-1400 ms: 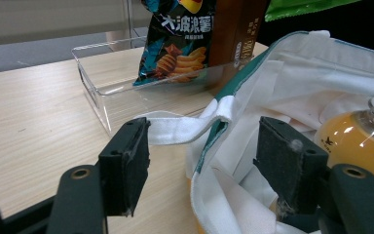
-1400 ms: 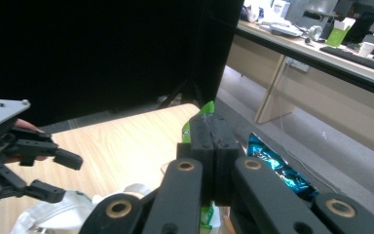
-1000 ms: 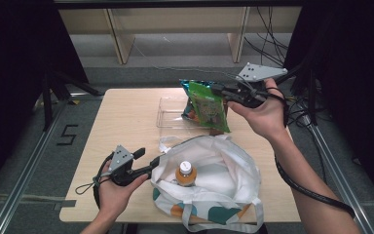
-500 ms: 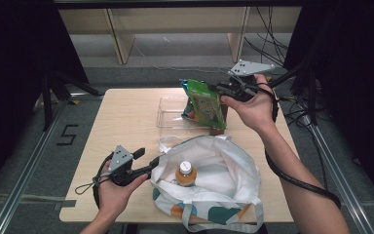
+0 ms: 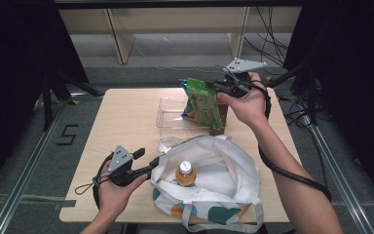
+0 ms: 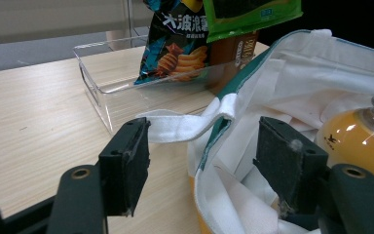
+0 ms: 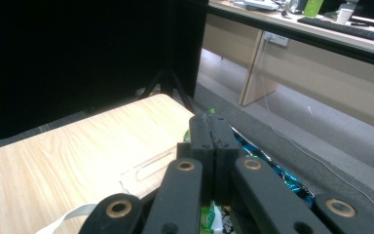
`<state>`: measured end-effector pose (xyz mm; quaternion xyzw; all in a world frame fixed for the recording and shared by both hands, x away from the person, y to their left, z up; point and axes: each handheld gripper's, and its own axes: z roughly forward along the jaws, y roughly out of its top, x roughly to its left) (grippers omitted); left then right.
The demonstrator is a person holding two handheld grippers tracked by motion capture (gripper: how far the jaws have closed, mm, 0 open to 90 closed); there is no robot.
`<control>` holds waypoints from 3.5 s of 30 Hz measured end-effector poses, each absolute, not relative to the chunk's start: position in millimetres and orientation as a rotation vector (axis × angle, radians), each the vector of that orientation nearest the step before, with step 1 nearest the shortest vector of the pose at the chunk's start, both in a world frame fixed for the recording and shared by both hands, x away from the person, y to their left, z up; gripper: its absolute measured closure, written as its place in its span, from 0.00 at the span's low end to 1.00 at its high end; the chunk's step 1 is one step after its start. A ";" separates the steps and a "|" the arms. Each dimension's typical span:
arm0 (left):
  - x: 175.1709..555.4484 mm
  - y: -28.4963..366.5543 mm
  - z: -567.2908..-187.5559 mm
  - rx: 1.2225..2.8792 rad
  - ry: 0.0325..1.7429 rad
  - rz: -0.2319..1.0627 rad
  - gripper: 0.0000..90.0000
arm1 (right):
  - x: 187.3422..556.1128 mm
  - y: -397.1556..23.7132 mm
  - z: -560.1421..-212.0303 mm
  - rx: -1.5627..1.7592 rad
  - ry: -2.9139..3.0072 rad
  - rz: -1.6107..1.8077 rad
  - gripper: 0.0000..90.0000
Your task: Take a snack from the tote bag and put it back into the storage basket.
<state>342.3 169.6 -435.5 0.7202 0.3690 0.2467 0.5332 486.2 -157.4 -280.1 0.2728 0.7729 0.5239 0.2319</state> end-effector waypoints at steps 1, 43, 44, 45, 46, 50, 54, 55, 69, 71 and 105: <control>342.3 169.6 -435.5 1.717 0.880 0.588 0.40 | 488.2 -157.5 -280.7 0.747 2.121 1.434 1.00; 343.0 170.3 -437.1 1.720 0.886 0.580 0.40 | 530.0 -127.9 -316.9 0.822 2.093 1.412 1.00; 342.0 168.9 -438.1 1.701 0.909 0.556 0.40 | 530.1 -127.4 -317.5 0.835 2.109 1.410 1.00; 342.1 168.9 -438.1 1.702 0.908 0.557 0.40 | 531.0 -126.6 -318.6 0.822 2.110 1.412 1.00; 341.9 168.9 -438.1 1.702 0.910 0.556 0.40 | 530.9 -124.5 -319.9 0.839 2.092 1.418 1.00; 343.1 170.5 -437.1 1.720 0.884 0.580 0.40 | 534.0 -121.9 -322.9 0.832 2.088 1.418 1.00; 341.5 168.8 -438.3 1.699 0.917 0.551 0.40 | 536.9 -119.5 -326.9 0.830 2.089 1.426 1.00; 341.5 168.8 -438.3 1.699 0.916 0.551 0.40 | 536.7 -119.3 -327.3 0.828 2.097 1.415 1.00; 343.4 170.4 -437.5 1.727 0.879 0.582 0.40 | 540.8 -112.4 -331.8 0.829 2.082 1.440 1.00; 343.3 170.2 -437.8 1.724 0.883 0.578 0.40 | 540.8 -110.5 -332.7 0.836 2.082 1.434 1.00; 342.5 168.9 -439.0 1.708 0.901 0.555 0.40 | 548.6 -109.0 -355.4 0.852 2.102 1.347 1.00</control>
